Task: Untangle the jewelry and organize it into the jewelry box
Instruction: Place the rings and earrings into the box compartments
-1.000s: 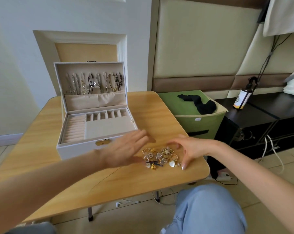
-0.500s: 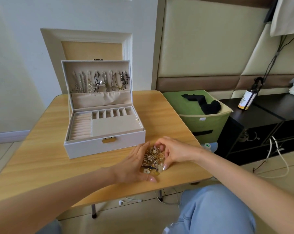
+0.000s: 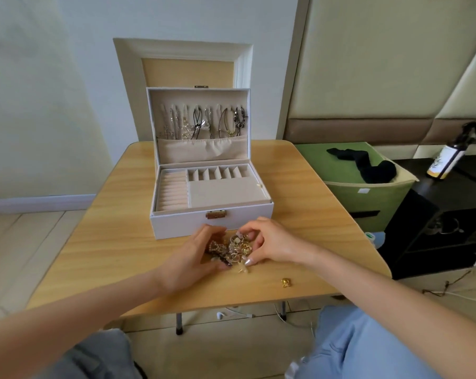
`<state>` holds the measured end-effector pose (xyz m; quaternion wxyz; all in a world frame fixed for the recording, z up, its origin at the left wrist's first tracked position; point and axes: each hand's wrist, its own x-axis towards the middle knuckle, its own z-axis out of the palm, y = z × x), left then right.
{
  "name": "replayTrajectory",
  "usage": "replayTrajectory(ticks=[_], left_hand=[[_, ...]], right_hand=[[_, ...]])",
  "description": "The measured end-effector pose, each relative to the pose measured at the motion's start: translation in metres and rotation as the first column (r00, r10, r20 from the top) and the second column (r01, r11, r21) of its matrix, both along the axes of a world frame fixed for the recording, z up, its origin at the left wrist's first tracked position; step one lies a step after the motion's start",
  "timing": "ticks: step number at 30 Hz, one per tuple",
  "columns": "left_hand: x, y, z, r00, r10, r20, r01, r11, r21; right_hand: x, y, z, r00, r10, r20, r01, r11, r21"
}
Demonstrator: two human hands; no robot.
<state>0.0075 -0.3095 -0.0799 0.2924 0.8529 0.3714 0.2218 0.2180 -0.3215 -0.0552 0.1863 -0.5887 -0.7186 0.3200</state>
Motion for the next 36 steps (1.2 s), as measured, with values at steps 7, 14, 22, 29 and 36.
replayTrajectory(ticks=[7,14,22,29,36], left_hand=[[-0.033,0.006,-0.005,0.998,0.052,0.026,-0.055,0.992,0.112],[-0.041,0.002,-0.004,0.994,0.092,0.054,-0.097,0.992,0.082],[-0.015,0.010,0.009,0.979,0.203,-0.004,-0.183,0.891,0.416],[-0.007,0.024,0.018,0.941,0.199,-0.274,-0.009,0.823,0.567],[-0.007,0.023,0.012,0.938,0.154,-0.311,0.074,0.786,0.613]], right_hand=[[-0.004,-0.012,0.016,1.000,-0.001,-0.008,0.001,0.997,0.081],[0.024,-0.057,0.020,0.957,-0.003,0.290,0.047,0.988,-0.144],[-0.002,-0.025,0.002,0.993,-0.105,0.051,0.096,0.983,0.158],[-0.014,-0.003,0.008,0.980,0.050,0.193,-0.096,0.967,0.238],[-0.005,0.005,0.000,0.987,-0.050,0.155,0.007,0.964,0.265]])
